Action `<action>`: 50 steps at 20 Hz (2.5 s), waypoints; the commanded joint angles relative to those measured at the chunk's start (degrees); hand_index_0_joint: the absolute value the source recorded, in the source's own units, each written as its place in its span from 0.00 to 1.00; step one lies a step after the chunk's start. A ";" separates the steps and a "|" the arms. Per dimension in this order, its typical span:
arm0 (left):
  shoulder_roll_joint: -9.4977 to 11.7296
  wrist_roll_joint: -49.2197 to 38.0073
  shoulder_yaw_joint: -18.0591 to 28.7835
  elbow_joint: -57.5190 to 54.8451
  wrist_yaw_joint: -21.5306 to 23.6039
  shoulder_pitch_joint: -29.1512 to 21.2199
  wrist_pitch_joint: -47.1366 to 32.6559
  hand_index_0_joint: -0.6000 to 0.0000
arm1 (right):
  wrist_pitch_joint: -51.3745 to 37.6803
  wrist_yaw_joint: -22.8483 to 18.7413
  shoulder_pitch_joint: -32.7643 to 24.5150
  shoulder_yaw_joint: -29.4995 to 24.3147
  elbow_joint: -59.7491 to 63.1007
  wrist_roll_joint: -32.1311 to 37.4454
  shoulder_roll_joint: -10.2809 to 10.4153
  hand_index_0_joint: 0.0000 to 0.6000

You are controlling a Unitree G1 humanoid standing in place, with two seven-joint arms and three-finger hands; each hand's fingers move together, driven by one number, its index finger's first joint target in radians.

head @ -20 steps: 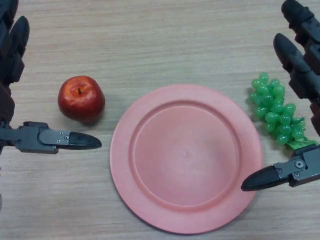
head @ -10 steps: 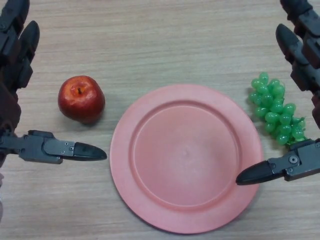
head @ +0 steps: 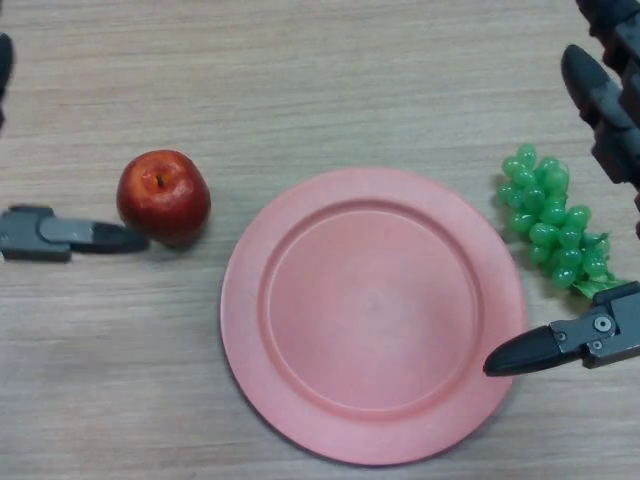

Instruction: Pick up the red apple and place it on the plate

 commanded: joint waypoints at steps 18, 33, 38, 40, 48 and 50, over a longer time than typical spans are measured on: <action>0.15 23.14 -9.84 39.14 10.34 -14.30 -30.32 0.00 | -21.79 0.49 11.41 -13.57 -3.04 8.19 -2.87 0.00; -10.24 14.27 -21.82 -8.19 -2.65 1.10 -1.78 0.00 | -27.82 -6.01 16.79 -16.71 -3.04 18.04 -11.09 0.00; -11.03 14.10 -27.96 -1.53 0.12 -0.66 -3.19 0.00 | -29.07 -3.32 18.32 -19.60 -3.04 16.36 -6.55 0.00; -11.05 13.48 -29.53 2.04 1.73 -1.73 -4.61 0.00 | -29.25 -2.28 18.04 -21.50 -3.04 16.83 -5.23 0.00; -11.06 16.82 -28.81 3.28 -2.35 -3.38 -3.73 1.00 | -27.77 2.19 15.32 -25.46 -3.04 17.25 0.20 0.00; -11.06 20.36 -26.32 -4.95 -6.86 -2.55 -0.37 1.00 | -27.13 1.85 14.79 -26.30 -3.04 18.20 -0.19 0.00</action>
